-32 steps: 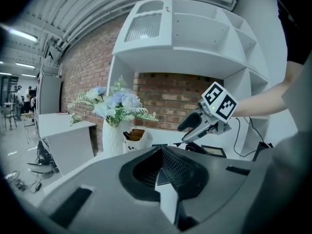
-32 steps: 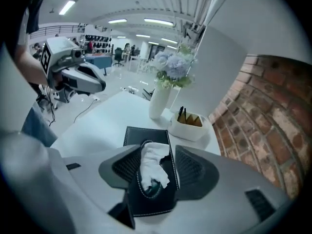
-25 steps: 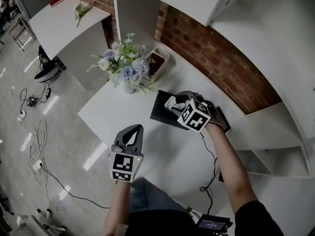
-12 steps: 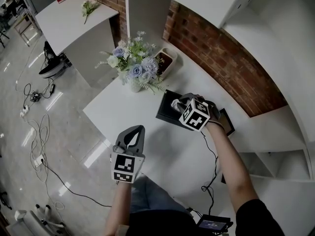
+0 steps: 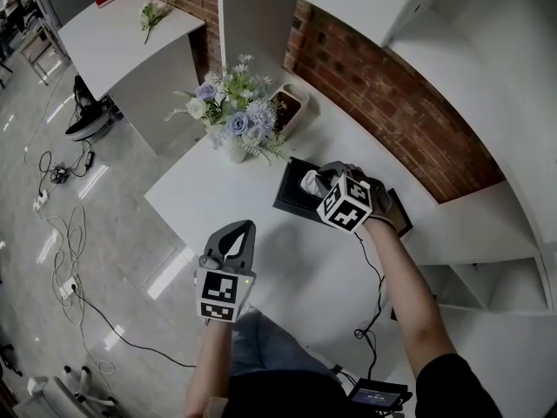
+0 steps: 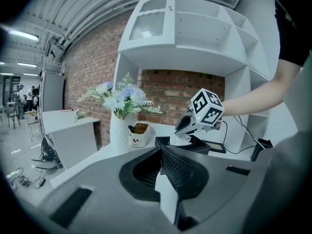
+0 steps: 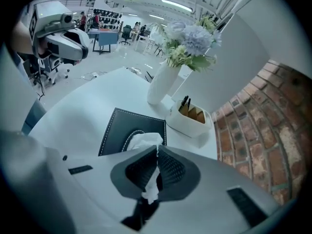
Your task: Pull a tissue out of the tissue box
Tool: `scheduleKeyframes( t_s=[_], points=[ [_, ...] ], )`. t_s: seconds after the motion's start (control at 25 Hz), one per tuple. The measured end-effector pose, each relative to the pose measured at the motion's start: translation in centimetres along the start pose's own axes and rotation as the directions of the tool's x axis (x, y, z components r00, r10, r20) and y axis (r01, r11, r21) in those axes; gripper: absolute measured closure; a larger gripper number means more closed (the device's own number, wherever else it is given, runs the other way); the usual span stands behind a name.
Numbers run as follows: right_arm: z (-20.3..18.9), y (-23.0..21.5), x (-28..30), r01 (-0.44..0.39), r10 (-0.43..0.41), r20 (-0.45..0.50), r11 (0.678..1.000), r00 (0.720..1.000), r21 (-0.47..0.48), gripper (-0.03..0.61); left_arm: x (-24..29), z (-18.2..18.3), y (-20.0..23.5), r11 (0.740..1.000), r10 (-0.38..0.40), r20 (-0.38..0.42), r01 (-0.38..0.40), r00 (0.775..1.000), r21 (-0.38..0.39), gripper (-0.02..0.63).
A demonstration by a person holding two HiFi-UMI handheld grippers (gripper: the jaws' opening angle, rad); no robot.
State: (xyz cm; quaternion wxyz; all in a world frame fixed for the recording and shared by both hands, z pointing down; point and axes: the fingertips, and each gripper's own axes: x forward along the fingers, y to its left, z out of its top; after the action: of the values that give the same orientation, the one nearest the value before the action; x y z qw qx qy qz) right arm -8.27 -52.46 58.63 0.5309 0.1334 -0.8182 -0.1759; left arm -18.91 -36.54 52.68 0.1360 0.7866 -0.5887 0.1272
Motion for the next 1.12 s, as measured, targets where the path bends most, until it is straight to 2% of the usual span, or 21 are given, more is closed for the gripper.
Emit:
scheduleKeyframes(
  t_s=[0.32,0.76,0.96,1.12],
  points=[
    [0.9,-2.7,-2.8,0.112,-0.112,0.005,0.993,0.994,-0.028,0.578,-0.2,0.8,-0.2,1.000,-0.008,0.016,0.008,1.000,0.007,0.604],
    [1.8,-5.1,-7.1,0.205,-0.204,0.024,0.978,0.979,-0.045,0.578,-0.4,3.0,-0.8,0.999,-0.022,0.058,0.020,0.998,0.037,0.604],
    [2.8,-5.6,-10.2,0.248,-0.247,0.079,0.969,0.966,-0.008,0.578,-0.6,4.1,-1.7,0.998,-0.033,0.078,0.028,0.996,0.056,0.604],
    [4.1,-6.0,-14.4,0.305,-0.317,0.168,0.948,0.933,0.092,0.578,-1.1,5.1,-2.4,0.997,-0.037,0.099,0.031,0.994,0.069,0.604]
  ],
)
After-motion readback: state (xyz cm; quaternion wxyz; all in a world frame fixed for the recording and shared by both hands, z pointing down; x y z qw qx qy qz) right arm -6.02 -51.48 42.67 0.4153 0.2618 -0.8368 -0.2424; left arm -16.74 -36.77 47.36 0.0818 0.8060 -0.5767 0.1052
